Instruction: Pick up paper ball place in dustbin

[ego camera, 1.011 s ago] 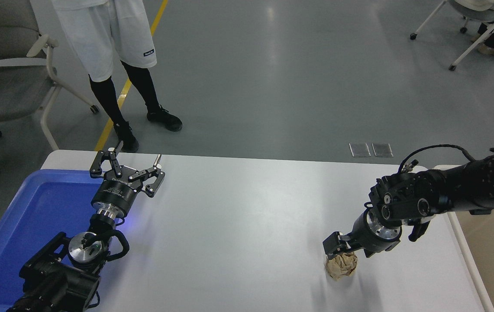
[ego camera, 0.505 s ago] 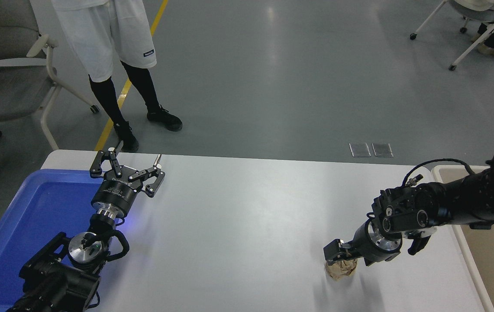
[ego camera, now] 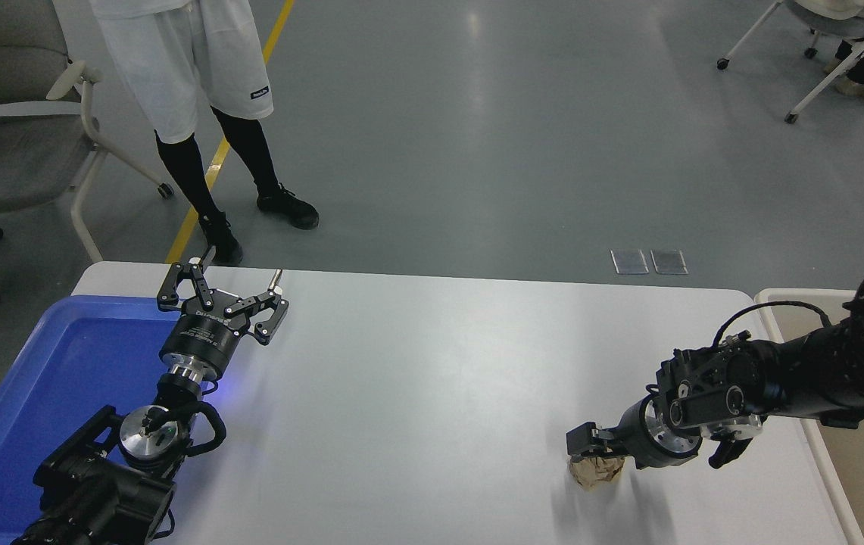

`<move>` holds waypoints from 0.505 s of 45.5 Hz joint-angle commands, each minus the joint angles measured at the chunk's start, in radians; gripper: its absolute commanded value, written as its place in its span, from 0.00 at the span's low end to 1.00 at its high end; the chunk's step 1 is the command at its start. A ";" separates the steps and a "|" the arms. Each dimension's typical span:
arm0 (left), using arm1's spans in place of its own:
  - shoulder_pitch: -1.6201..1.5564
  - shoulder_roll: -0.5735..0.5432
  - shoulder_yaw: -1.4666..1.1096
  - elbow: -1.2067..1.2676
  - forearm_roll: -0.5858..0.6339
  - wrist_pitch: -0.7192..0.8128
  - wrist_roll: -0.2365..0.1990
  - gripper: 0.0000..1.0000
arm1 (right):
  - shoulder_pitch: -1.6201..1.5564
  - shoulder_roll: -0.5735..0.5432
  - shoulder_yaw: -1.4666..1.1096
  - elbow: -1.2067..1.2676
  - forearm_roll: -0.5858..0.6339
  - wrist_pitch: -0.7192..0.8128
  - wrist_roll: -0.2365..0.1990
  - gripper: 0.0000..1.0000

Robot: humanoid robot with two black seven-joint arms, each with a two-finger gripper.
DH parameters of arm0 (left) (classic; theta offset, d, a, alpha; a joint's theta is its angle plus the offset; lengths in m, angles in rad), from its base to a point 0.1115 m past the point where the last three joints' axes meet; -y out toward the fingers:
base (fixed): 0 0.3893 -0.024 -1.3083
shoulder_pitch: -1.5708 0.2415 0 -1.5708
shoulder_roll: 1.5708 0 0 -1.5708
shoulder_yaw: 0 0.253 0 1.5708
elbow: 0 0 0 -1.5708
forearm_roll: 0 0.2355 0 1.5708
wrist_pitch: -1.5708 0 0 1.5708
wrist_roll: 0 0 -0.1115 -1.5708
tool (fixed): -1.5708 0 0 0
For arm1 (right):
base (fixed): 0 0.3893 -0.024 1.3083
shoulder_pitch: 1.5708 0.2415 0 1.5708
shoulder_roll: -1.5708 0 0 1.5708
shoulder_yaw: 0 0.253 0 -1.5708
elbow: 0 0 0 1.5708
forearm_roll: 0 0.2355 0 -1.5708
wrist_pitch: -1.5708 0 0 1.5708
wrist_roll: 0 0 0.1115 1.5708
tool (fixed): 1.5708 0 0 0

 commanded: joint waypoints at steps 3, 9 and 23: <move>0.000 0.000 0.000 0.000 0.000 0.000 0.000 0.99 | -0.018 0.006 0.001 -0.001 -0.009 -0.050 0.000 0.90; 0.000 0.000 0.000 0.000 0.000 0.000 0.000 0.99 | -0.019 0.006 -0.002 0.005 -0.036 -0.082 0.000 0.50; 0.000 0.000 0.000 0.000 0.000 0.000 0.001 0.99 | 0.002 0.003 -0.022 0.015 -0.154 -0.089 -0.001 0.00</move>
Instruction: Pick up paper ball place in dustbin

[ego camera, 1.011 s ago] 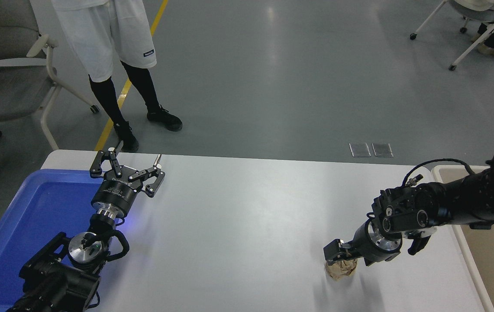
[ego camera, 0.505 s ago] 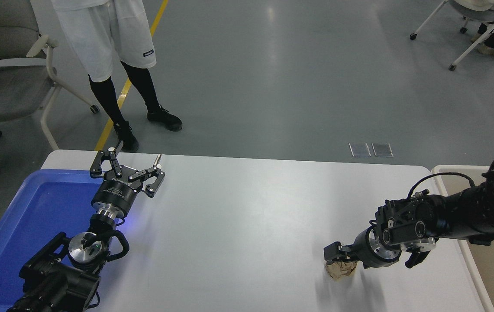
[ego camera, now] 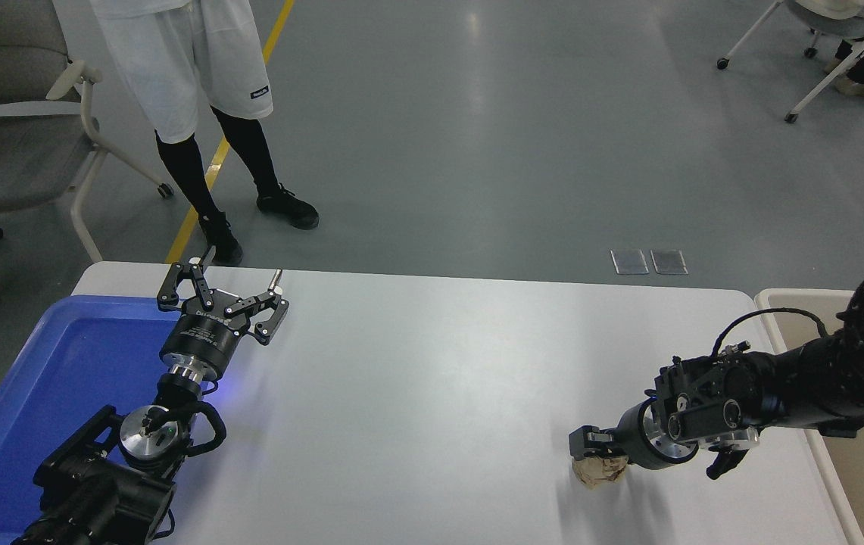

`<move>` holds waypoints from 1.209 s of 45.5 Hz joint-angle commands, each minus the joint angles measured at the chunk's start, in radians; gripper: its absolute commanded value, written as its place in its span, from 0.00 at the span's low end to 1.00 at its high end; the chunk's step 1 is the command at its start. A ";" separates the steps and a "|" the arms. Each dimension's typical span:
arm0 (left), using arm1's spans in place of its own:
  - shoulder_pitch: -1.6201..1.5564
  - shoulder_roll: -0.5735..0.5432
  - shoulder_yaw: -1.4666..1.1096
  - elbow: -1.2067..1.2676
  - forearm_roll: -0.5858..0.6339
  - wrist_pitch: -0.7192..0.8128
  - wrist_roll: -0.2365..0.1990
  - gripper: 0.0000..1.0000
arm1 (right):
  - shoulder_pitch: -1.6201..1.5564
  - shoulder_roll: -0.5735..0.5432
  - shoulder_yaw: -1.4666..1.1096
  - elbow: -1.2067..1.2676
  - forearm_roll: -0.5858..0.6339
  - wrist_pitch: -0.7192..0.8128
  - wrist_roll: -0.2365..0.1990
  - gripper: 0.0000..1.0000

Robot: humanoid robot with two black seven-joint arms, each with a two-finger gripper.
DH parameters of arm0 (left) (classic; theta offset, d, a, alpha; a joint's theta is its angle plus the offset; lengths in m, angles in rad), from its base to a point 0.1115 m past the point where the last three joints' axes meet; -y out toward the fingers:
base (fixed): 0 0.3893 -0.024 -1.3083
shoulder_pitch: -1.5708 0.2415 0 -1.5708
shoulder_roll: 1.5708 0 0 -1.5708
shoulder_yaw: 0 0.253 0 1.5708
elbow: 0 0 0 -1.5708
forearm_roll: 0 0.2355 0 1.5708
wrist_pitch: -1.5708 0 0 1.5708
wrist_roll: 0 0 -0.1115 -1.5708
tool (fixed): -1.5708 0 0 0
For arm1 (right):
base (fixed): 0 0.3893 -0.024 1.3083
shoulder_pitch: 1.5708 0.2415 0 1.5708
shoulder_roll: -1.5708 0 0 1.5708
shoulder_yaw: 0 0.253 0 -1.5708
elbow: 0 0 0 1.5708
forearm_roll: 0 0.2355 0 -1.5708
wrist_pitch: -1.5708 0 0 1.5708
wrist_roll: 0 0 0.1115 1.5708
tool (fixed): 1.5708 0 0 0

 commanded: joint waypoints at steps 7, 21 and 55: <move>0.000 0.000 0.000 0.000 0.000 0.000 0.000 0.99 | 0.090 -0.032 -0.022 0.079 -0.055 0.014 0.000 0.00; 0.000 0.000 0.000 0.000 0.001 0.000 0.002 0.99 | 0.330 -0.174 -0.045 0.234 -0.054 0.109 -0.002 0.00; 0.000 0.000 0.000 0.000 0.000 0.000 0.000 0.99 | 0.999 -0.331 -0.160 0.389 -0.054 0.555 0.000 0.00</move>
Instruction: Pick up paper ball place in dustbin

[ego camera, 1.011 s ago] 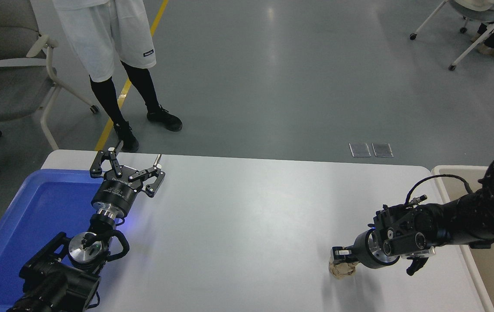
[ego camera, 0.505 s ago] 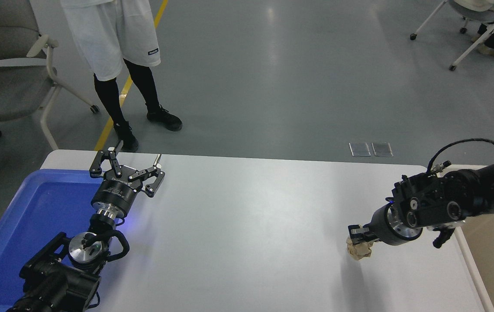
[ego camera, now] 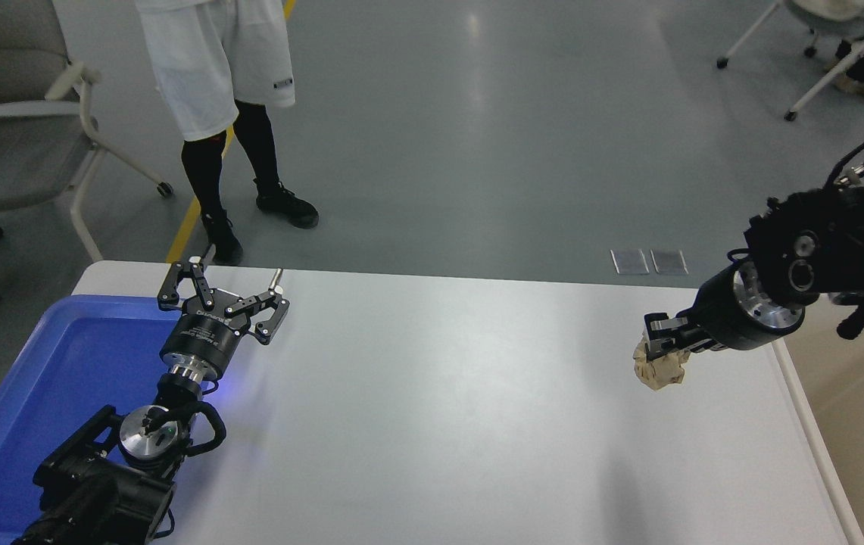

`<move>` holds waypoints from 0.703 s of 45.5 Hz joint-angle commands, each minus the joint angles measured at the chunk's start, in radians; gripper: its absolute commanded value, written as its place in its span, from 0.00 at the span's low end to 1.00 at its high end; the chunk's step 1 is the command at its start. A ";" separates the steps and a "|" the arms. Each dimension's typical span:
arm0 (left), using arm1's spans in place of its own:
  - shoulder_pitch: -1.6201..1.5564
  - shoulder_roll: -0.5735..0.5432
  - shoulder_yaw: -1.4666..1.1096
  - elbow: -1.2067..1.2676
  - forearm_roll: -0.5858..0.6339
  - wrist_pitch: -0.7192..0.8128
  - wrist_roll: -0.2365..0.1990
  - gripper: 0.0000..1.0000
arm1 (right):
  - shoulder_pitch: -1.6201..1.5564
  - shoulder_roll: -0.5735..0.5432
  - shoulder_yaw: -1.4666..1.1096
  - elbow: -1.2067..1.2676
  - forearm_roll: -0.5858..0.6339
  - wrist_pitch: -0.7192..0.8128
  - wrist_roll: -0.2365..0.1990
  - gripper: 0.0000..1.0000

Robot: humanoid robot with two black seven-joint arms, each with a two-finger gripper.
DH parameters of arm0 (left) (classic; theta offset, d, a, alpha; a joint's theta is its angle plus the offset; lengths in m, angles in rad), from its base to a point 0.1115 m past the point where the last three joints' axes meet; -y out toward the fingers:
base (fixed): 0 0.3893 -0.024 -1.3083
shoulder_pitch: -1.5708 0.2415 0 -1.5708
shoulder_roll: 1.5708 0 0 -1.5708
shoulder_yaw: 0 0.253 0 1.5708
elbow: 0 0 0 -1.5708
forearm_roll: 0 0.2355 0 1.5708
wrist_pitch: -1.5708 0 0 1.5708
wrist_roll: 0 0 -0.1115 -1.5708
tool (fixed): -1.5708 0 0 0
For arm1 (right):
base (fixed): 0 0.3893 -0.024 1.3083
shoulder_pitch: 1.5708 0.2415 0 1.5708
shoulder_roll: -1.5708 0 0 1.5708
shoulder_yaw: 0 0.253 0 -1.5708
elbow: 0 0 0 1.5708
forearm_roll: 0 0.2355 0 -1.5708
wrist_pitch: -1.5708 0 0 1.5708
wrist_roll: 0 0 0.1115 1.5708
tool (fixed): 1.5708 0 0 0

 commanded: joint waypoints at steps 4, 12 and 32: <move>0.000 0.000 0.000 0.000 0.000 0.000 0.000 0.99 | 0.243 -0.039 -0.062 0.012 0.003 0.188 0.002 0.00; 0.000 0.000 0.000 0.000 -0.001 0.000 0.000 0.99 | 0.342 -0.085 -0.068 0.015 0.004 0.266 0.002 0.00; 0.000 0.000 0.000 0.000 -0.001 0.000 -0.001 0.99 | 0.388 -0.094 -0.101 0.012 -0.002 0.305 0.002 0.00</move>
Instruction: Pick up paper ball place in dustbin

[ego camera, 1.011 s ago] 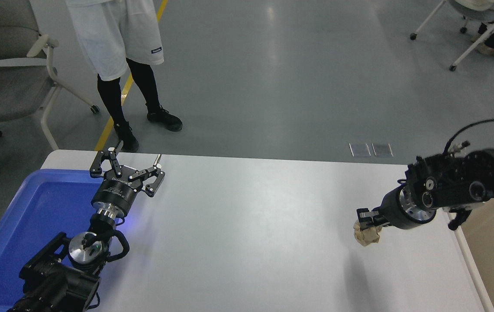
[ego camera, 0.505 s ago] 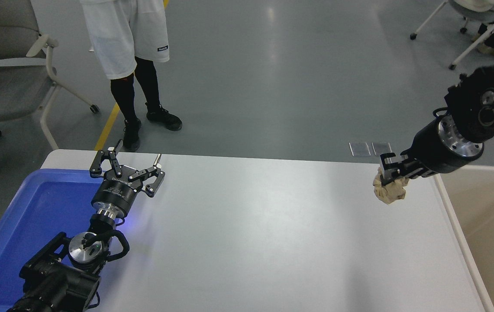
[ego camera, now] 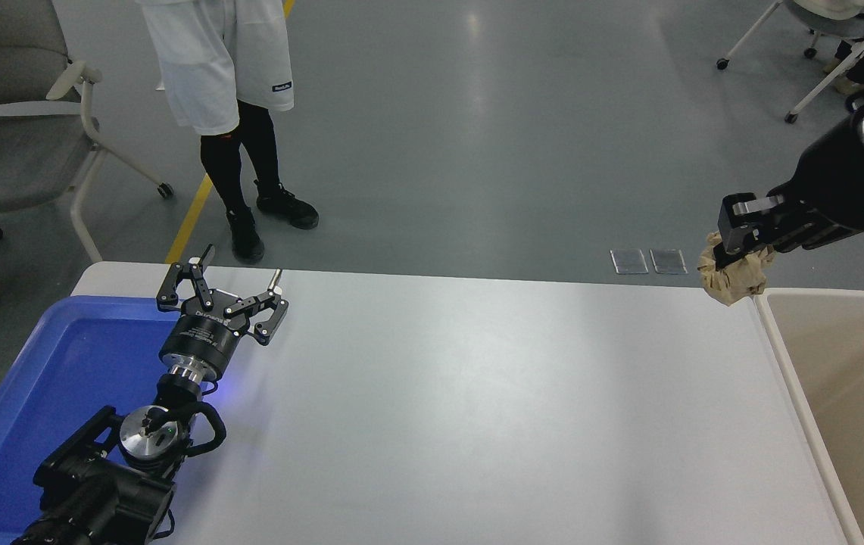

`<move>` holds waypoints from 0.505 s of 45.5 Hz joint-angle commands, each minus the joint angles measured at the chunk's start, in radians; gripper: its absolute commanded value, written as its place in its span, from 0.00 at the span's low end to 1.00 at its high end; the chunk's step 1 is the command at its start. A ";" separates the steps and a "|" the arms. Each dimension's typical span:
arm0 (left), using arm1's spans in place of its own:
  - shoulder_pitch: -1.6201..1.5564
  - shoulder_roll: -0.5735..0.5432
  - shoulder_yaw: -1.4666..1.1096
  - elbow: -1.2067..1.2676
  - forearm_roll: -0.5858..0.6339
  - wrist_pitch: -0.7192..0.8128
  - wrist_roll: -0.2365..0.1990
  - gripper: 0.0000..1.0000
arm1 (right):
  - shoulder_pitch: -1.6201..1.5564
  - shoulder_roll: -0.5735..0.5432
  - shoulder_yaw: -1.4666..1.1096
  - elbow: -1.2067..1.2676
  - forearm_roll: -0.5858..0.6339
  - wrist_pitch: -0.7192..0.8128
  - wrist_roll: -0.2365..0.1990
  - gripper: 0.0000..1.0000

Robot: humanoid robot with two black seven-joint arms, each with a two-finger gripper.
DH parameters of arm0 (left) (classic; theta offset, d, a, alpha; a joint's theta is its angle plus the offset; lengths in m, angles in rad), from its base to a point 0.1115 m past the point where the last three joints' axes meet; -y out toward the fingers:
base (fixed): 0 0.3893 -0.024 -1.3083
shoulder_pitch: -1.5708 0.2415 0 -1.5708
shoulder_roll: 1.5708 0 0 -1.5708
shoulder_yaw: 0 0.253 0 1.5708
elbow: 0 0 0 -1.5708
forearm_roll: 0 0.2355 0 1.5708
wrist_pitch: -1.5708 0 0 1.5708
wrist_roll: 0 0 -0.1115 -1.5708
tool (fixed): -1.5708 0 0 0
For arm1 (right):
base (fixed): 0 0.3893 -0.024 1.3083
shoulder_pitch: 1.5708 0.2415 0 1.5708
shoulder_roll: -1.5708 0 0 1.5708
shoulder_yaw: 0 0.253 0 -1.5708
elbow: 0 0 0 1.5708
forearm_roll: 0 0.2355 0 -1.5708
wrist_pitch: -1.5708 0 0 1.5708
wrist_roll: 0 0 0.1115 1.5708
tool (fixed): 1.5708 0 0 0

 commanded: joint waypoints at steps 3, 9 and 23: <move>0.000 0.000 0.000 0.000 0.000 0.000 0.001 0.99 | -0.013 -0.008 -0.011 -0.007 -0.004 0.004 0.000 0.00; 0.000 0.000 0.000 0.000 0.000 0.000 0.000 0.99 | -0.149 -0.009 -0.012 -0.074 -0.004 -0.061 -0.001 0.00; 0.000 0.000 0.000 0.000 0.000 0.000 0.000 0.99 | -0.502 -0.031 -0.017 -0.432 0.098 -0.213 -0.003 0.00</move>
